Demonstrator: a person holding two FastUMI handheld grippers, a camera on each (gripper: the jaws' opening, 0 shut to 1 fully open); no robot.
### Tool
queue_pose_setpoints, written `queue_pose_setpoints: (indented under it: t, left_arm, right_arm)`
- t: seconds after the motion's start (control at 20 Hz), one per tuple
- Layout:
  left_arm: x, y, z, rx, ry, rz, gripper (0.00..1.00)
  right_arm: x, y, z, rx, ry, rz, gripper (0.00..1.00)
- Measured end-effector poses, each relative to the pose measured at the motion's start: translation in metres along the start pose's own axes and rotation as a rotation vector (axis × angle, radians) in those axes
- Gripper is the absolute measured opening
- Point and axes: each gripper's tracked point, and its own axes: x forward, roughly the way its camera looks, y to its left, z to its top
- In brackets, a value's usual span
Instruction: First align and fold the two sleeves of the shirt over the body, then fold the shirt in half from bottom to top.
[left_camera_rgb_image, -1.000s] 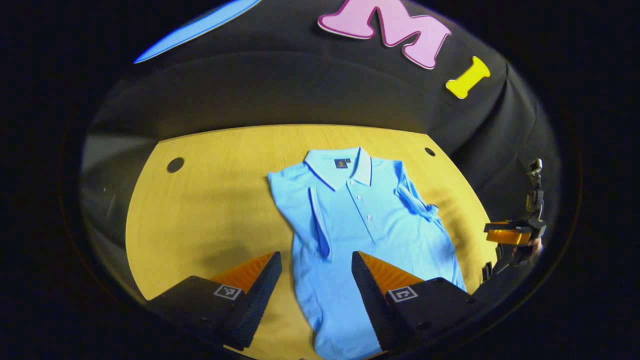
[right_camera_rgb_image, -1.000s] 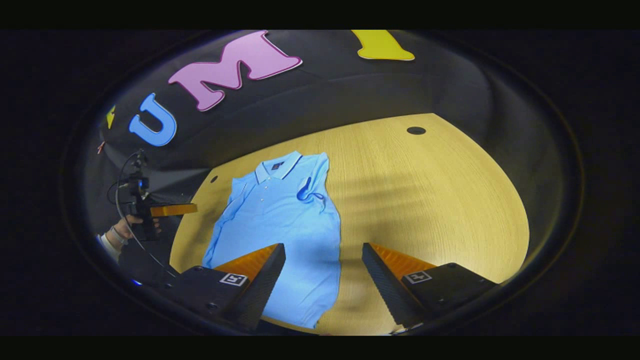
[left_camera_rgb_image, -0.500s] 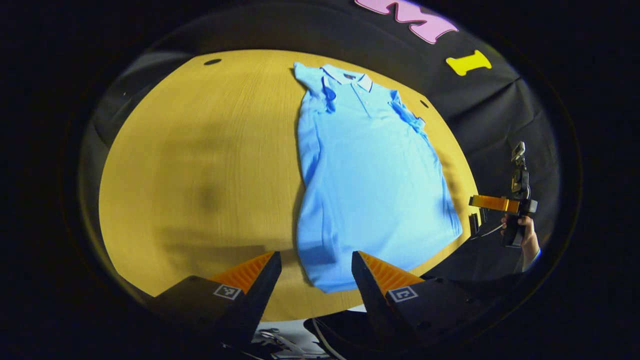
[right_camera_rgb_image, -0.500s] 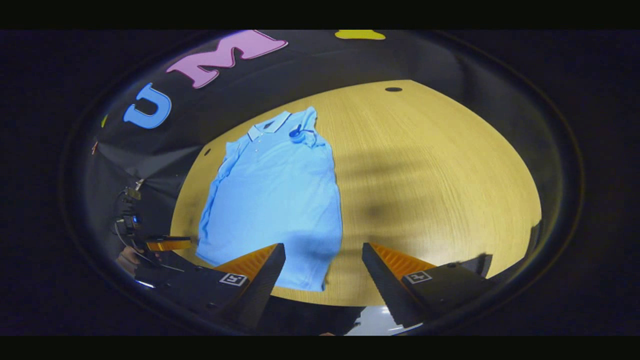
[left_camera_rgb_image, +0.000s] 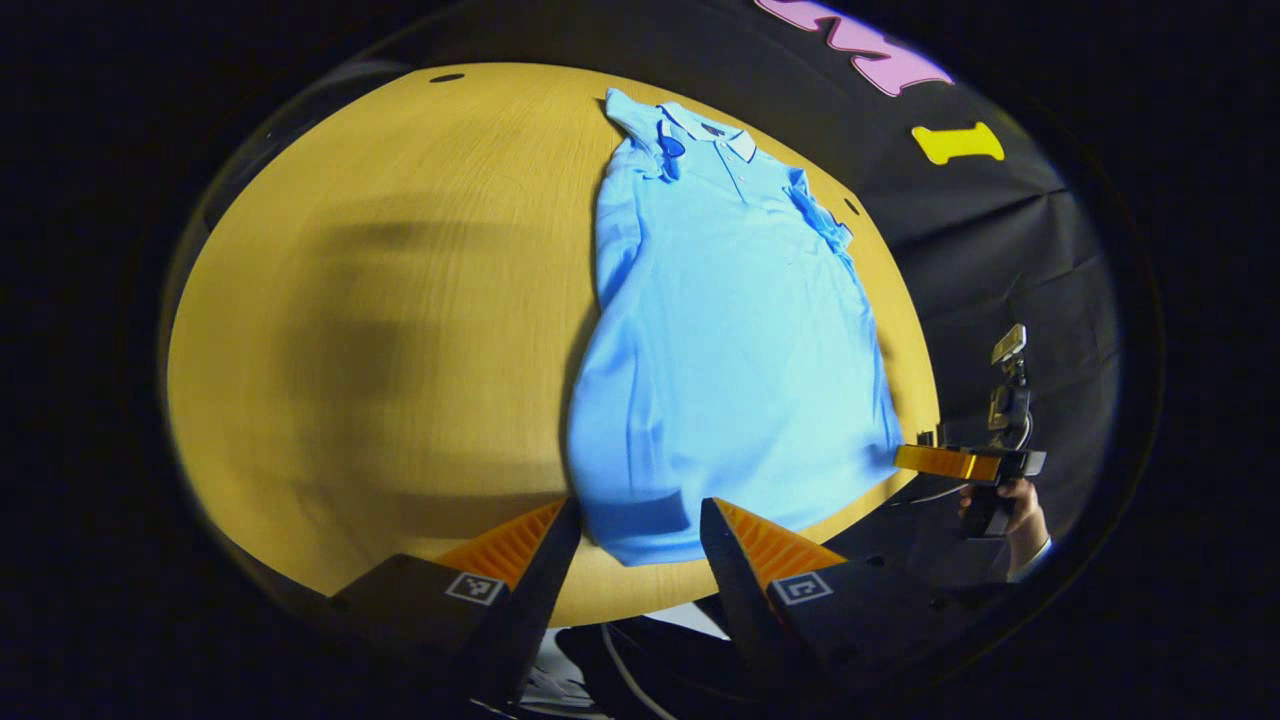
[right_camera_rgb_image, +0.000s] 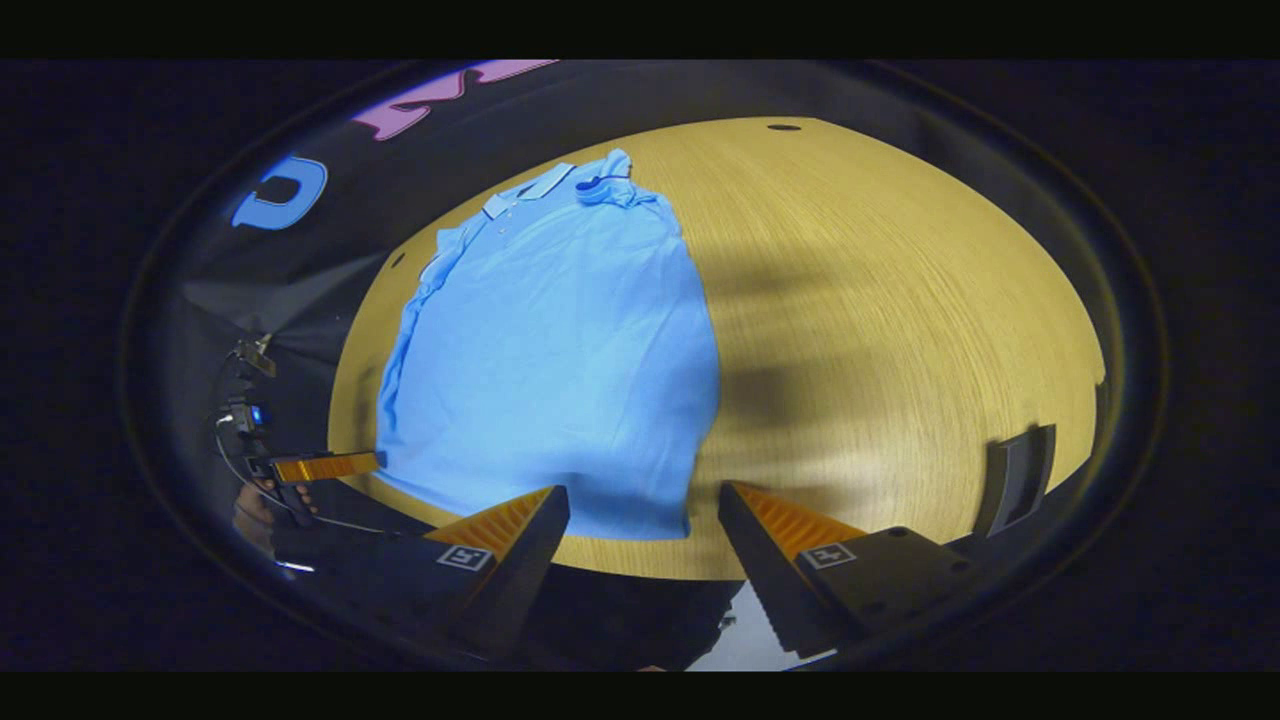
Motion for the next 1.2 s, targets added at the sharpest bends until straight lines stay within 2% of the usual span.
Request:
queue_pose_setpoints:
  t: [0.1,0.15,0.2,0.25,0.3,0.35,0.45,0.6,0.65,0.7,0.75,0.8,0.85,0.9,0.95,1.1,1.15,1.2]
  left_arm:
    - [0.007,-0.010,-0.005,-0.001,0.019,-0.043,0.71]
    - [0.009,-0.011,-0.007,0.001,0.023,-0.055,0.59]
    - [0.012,-0.012,-0.008,0.012,0.029,-0.048,0.51]
    - [0.017,-0.012,-0.009,0.037,0.034,-0.042,0.38]
    - [0.015,-0.019,-0.005,0.052,0.018,-0.060,0.26]
    - [0.017,-0.021,-0.002,0.062,0.014,-0.067,0.16]
    - [0.017,-0.012,0.007,0.097,-0.025,-0.017,0.07]
    - [0.006,-0.003,0.015,0.193,-0.053,0.038,0.06]
    - [0.001,-0.005,0.017,0.215,-0.061,0.033,0.06]
    - [-0.003,-0.007,0.023,0.228,-0.077,0.022,0.06]
    - [-0.009,-0.011,0.030,0.237,-0.100,0.010,0.06]
    - [-0.017,-0.015,0.040,0.243,-0.132,-0.004,0.06]
    - [-0.026,-0.021,0.054,0.247,-0.171,-0.021,0.06]
    - [-0.037,-0.027,0.070,0.250,-0.211,-0.036,0.07]
    - [-0.048,-0.030,0.087,0.256,-0.259,-0.036,0.06]
    - [-0.080,-0.033,0.143,0.276,-0.387,0.022,0.06]
    - [-0.089,-0.040,0.161,0.277,-0.428,0.021,0.06]
    - [-0.098,-0.050,0.180,0.275,-0.459,0.010,0.06]
  right_arm:
    - [0.007,-0.001,0.006,0.027,0.012,-0.014,0.76]
    - [0.010,0.000,0.006,0.040,0.029,-0.024,0.62]
    - [0.013,-0.003,0.007,0.038,0.035,-0.044,0.57]
    - [0.017,-0.004,0.010,0.033,0.037,-0.047,0.32]
    - [0.022,0.000,0.009,0.063,0.035,-0.037,0.12]
    - [0.022,0.000,0.012,0.086,0.042,-0.038,0.05]
    - [0.019,0.001,0.015,0.072,0.036,-0.013,0.05]
    - [0.019,0.015,0.022,0.102,0.014,0.078,0.05]
    - [0.016,0.022,0.028,0.116,-0.004,0.112,0.00]
    - [0.012,0.031,0.037,0.121,-0.038,0.147,0.05]
    - [0.007,0.038,0.044,0.117,-0.059,0.180,0.00]
    - [0.000,0.048,0.053,0.109,-0.080,0.216,0.05]
    - [-0.007,0.058,0.062,0.091,-0.101,0.254,0.00]
    - [-0.013,0.067,0.070,0.072,-0.119,0.279,0.05]
    - [-0.017,0.075,0.080,0.040,-0.140,0.299,0.03]
    - [-0.033,0.101,0.114,-0.061,-0.214,0.327,0.00]
    - [-0.039,0.110,0.132,-0.089,-0.248,0.339,0.05]
    - [-0.044,0.116,0.153,-0.113,-0.281,0.343,0.03]
